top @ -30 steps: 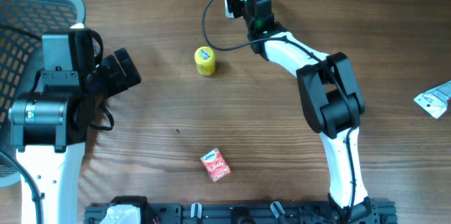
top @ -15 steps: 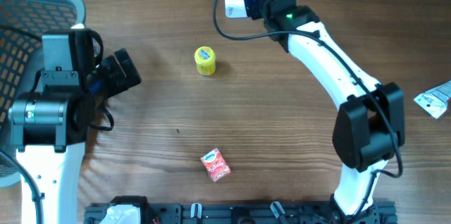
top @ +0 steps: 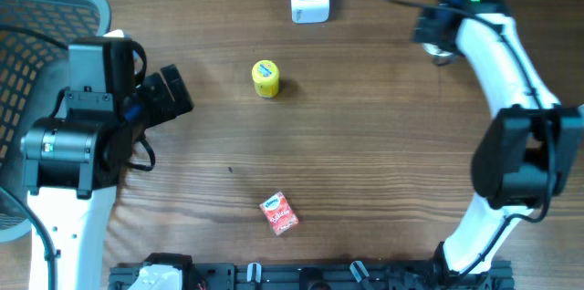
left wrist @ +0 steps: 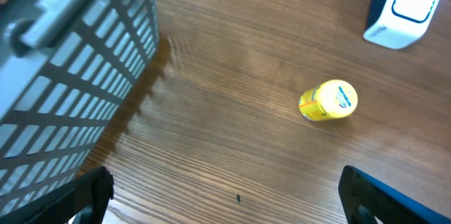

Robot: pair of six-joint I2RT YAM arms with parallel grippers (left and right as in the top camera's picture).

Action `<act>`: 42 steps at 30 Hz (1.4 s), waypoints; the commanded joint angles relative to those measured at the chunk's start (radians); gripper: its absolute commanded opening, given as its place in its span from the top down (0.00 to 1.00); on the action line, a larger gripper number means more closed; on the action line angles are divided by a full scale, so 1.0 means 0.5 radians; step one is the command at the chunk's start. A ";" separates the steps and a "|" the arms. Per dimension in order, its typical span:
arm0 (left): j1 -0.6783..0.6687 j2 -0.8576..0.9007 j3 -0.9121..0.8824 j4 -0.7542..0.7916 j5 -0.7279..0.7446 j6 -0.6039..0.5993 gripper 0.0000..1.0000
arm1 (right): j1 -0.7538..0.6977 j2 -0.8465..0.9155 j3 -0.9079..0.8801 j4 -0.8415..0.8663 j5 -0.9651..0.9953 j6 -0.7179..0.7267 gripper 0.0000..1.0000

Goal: Scan the item barcode
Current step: 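Carry the tuna can right and set it at the table's right edge, then grasp the yellow Mentos bottle on the table with the right gripper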

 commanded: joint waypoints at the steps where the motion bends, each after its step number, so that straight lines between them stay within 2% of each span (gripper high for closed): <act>1: -0.094 0.050 -0.008 0.027 0.020 -0.065 0.00 | -0.287 -0.032 -0.064 0.089 0.104 -0.050 0.50; 6: -0.259 0.171 -0.008 0.207 0.034 -0.069 0.00 | -0.744 0.105 -0.111 0.219 0.072 -0.026 0.50; 8: -0.310 0.223 -0.008 0.285 0.064 -0.070 0.00 | -0.864 0.195 -0.111 0.214 0.037 -0.021 0.55; 12: -0.401 0.321 -0.008 0.341 0.137 -0.069 0.00 | -1.070 0.342 -0.112 0.129 0.034 0.085 0.55; 13: -0.429 0.361 -0.008 0.342 0.137 -0.069 0.00 | -1.125 0.372 -0.112 0.098 -0.018 0.109 0.43; 14: -0.438 0.378 -0.008 0.343 0.137 -0.070 0.00 | -1.151 0.383 -0.112 0.093 -0.053 0.106 0.25; 15: -0.444 0.393 -0.008 0.342 0.137 -0.070 0.00 | -1.161 0.385 -0.112 0.092 -0.063 0.096 0.02; 18: -0.448 0.403 -0.008 0.341 0.136 -0.069 0.00 | -1.160 0.326 -0.101 0.060 -0.052 0.078 0.00; 22: -0.448 0.403 -0.008 0.342 0.121 -0.054 0.00 | -1.096 0.037 -0.095 0.003 0.030 0.097 0.00; 25: -0.444 0.398 -0.008 0.398 0.073 0.021 0.00 | -0.912 -0.426 -0.095 -0.053 -0.056 0.155 0.00; 27: -0.414 0.378 -0.008 0.424 -0.013 0.020 0.00 | -0.745 -0.608 -0.095 -0.065 -0.107 0.153 0.00; 29: -0.359 0.330 -0.008 0.430 -0.076 -0.020 0.00 | -0.481 -0.735 -0.095 -0.067 -0.185 0.064 0.00; 30: -0.333 0.259 -0.008 0.430 -0.111 -0.018 0.00 | -0.228 -0.756 -0.095 -0.086 -0.308 -0.002 0.00; 32: -0.333 0.148 -0.008 0.427 -0.246 -0.018 0.00 | 0.152 -0.704 -0.095 -0.106 -0.442 -0.027 0.00; 35: -0.333 -0.101 -0.007 0.401 -0.459 -0.018 0.00 | 0.618 -0.531 -0.095 -0.014 -0.378 -0.017 0.00; 40: -0.333 -0.587 -0.007 0.275 -0.548 -0.018 0.00 | 1.151 -0.134 0.060 0.081 -0.311 0.018 0.00; 42: -0.333 -0.734 -0.007 0.181 -0.549 -0.018 0.00 | 1.275 0.024 0.199 0.096 -0.311 -0.001 0.00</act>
